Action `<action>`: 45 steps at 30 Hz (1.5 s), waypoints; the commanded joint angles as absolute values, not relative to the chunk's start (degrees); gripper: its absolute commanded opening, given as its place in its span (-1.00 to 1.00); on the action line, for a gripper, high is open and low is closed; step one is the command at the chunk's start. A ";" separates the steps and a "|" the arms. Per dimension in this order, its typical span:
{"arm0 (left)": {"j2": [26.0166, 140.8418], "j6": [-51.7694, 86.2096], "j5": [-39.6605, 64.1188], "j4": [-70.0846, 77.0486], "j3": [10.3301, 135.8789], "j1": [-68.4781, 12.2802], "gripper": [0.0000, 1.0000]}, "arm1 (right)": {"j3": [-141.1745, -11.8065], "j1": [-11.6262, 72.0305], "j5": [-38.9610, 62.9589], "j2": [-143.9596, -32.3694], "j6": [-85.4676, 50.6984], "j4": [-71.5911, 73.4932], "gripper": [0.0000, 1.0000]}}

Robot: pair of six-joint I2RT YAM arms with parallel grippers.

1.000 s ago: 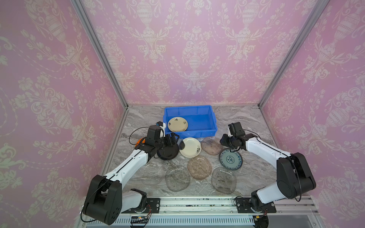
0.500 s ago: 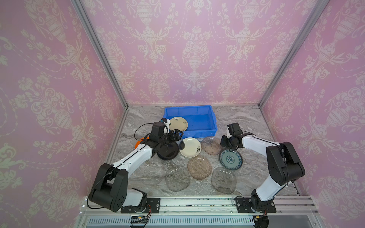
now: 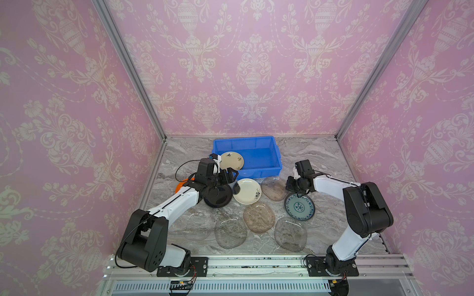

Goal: Place the plates into the plastic bin on the countertop
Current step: Pick up the plate from the center of the table, then place the plate in the plastic bin.

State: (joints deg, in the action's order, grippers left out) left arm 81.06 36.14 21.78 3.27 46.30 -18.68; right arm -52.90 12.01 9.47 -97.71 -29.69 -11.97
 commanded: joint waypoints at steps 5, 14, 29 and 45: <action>81.91 36.35 21.60 3.25 48.51 -19.19 0.72 | -52.51 10.92 5.65 -93.55 -28.23 -15.34 -1.00; 81.23 35.95 22.25 2.20 50.29 -19.37 0.72 | -54.77 10.02 3.96 -82.53 -26.30 -25.74 -1.00; 86.87 37.44 23.39 7.82 56.05 -24.84 0.64 | -62.04 15.02 10.85 -71.70 -29.84 -29.38 -1.00; 88.90 38.59 24.00 10.38 58.05 -26.45 0.58 | -68.27 21.66 11.04 -80.35 -30.27 -24.53 -1.00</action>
